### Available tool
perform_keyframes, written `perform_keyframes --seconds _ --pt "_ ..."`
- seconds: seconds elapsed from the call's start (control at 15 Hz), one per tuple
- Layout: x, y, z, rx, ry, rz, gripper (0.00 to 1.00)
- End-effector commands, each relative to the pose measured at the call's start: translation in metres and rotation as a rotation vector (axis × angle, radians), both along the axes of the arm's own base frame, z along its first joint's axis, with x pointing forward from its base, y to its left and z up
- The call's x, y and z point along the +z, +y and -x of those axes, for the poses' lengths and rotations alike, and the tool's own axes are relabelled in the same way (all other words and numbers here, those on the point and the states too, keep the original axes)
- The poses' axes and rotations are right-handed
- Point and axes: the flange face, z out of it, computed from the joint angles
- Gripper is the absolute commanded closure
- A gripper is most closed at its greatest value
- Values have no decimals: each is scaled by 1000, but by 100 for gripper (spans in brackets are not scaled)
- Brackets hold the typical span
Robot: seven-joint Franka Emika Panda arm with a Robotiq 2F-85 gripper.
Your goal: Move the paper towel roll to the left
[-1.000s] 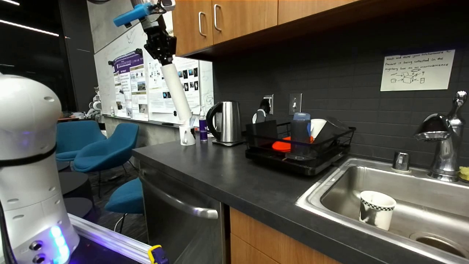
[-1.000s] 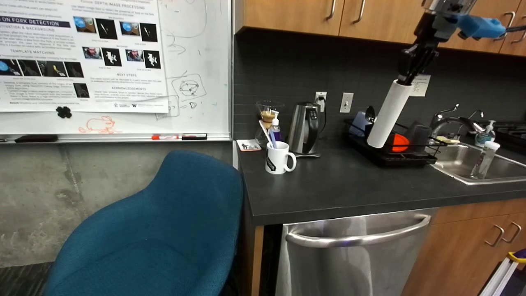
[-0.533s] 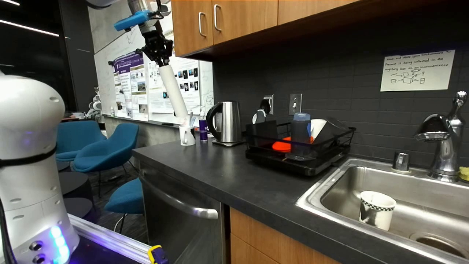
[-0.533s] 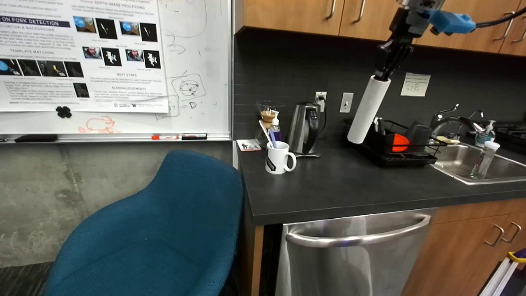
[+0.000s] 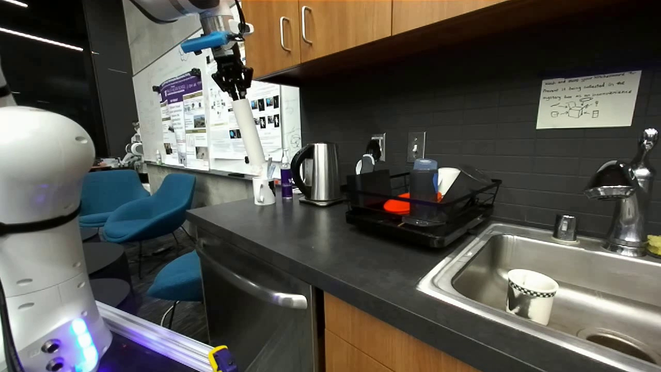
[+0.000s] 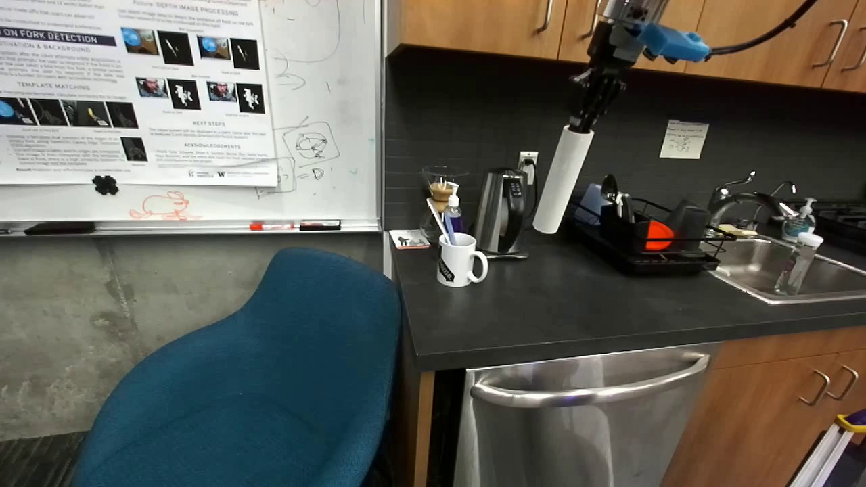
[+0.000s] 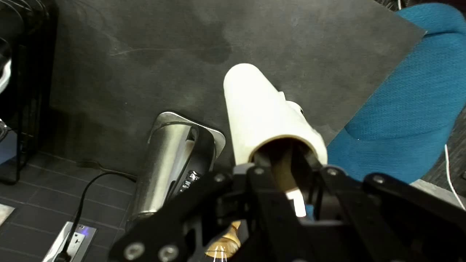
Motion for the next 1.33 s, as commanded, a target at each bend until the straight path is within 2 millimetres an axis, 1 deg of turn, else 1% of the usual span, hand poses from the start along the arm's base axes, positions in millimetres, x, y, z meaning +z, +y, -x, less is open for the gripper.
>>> perform_keyframes --seconds 0.0,0.13,0.4,0.6,0.8,0.93,1.27 --pt "-1 7 -24 -26 -6 -14 48" --pt "-7 9 -32 -43 -8 -20 48" --pt "-24 22 -51 -76 28 -31 48" --pt "-30 29 -65 -107 50 -38 48" --pt "-33 31 -82 -150 59 -47 48" --pt "-37 31 -93 -180 72 -46 48" --pt "-56 34 -115 -220 128 -43 48"
